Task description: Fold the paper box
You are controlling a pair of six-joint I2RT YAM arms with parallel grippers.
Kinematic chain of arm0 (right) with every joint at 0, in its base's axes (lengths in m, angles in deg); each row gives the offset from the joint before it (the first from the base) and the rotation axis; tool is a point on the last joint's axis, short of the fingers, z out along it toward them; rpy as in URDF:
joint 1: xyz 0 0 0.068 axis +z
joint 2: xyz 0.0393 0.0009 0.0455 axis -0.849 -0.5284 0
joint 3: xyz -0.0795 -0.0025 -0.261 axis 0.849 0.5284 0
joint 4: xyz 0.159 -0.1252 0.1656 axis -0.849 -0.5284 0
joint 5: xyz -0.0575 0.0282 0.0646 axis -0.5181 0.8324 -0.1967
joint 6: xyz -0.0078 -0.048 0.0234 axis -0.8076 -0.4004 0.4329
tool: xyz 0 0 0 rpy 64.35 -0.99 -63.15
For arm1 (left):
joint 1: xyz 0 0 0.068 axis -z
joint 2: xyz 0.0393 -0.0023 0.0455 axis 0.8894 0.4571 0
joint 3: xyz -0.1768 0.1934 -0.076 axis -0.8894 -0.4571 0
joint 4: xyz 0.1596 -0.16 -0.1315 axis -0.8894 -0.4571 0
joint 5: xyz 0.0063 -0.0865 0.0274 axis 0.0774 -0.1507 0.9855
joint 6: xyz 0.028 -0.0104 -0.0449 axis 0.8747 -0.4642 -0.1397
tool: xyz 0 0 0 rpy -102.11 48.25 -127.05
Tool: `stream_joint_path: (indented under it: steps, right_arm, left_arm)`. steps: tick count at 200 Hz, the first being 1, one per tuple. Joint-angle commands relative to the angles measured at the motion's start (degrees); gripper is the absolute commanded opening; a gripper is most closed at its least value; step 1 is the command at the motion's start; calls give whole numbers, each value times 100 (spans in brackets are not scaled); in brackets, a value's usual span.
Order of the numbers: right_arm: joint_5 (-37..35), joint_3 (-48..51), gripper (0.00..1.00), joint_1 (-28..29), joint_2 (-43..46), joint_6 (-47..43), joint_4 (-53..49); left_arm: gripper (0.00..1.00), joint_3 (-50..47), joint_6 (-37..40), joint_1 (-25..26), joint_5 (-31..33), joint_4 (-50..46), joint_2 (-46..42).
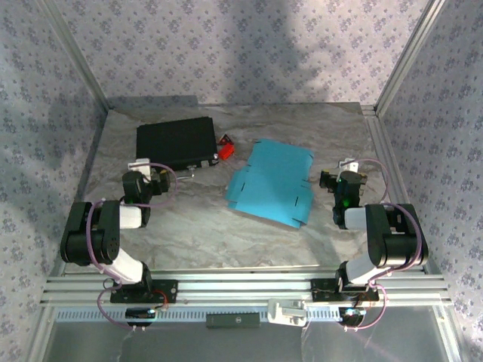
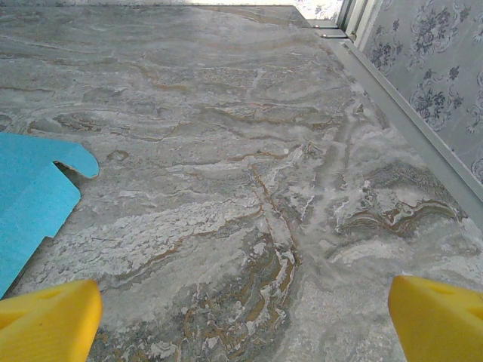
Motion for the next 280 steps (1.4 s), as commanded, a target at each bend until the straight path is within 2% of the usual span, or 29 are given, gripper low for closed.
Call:
stream_joint_path:
  steps: [1,13,38,59,72,86,101,112,120,133,138,144,150,154,160,170,175,182,193,209,229,240,251,280]
  right_arm:
    - [79,10,99,-30,218,93,-28]
    - [37,143,99,17,329,18,149]
    - [-237,256,99,58,922,107,-217]
    - [-368,356,99,127,1310,143,-388]
    - [-620,293,99,352,1676,2,-620]
    - [-704,65,99,672,2426,-57,-1313]
    - [-766,-577,99,1037,3318,-68,-2483]
    - [-472,-1290,99,1215,3740,231,-3668]
    - [-71,-1939,99,1241,3854,670,-4626]
    - [698,-3054,99,1223,3703,1745,-6325]
    - [994,-3429,99,1196,3596,2122,-7038]
    - [1170,-3790,99,1164,3456,2667,-7814]
    - [1166,-3984,99,1132,3335,3261,-8761]
    - [1335,-3997,99,1108,3289,3450,-9147]
    - [2008,-3892,97,1014,3247,3249,-9147]
    - [2851,-3558,93,1032,3283,3152,-8808]
    - [2942,-3419,92,1221,3328,3278,-8802]
    - [2603,-3256,90,1756,3440,3555,-8859]
    - [1552,-2910,88,2961,3722,4199,-8825]
    - [78,-2275,83,4842,4090,5443,-8503]
    - [-1070,-1644,78,6247,4357,6616,-7930]
    - [-1473,-1286,77,6721,4425,7128,-7411]
    - [-1663,-924,78,6979,4393,7404,-6634]
    - [-1974,347,79,7061,4053,8755,-4523]
  left_arm:
    - [100,101,67,35,-20,68,-73]
    - [100,6,196,79,-204,177,-144]
    - [100,-403,501,412,91,210,-1001]
    - [100,-523,779,778,468,178,-1308]
    - [100,-435,951,1088,851,-175,-1561]
    - [100,-286,1115,1492,1209,-549,-2045]
    - [100,106,1291,1976,1436,-1142,-2726]
    - [100,644,1222,2347,1649,-1943,-3223]
    - [100,1148,1076,2540,1558,-2684,-3535]
    - [100,1948,129,2634,1194,-3990,-3857]
    - [100,2202,-894,2614,1351,-4561,-3921]
    - [100,2487,-2294,2604,1758,-5685,-3978]
    - [100,2510,-3139,2574,2053,-6100,-4019]
    - [100,2490,-3513,2492,1957,-6315,-4028]
    - [99,2391,-3719,2265,1273,-6306,-4045]
    - [88,2189,-3999,1965,-92,-6086,-3921]
    - [85,2119,-4199,1979,-445,-6097,-3809]
    - [82,2064,-4376,2225,-623,-6220,-3645]
    - [75,2073,-4506,2976,-207,-6651,-3494]
    - [74,1909,-4897,4453,1103,-7034,-3632]
    - [76,1532,-5482,5872,2014,-6724,-3815]
    - [76,1453,-5719,6290,2244,-6627,-3747]
    - [76,1480,-5624,6489,2133,-6450,-3580]
    - [75,1733,-5443,6893,2137,-6419,-3291]
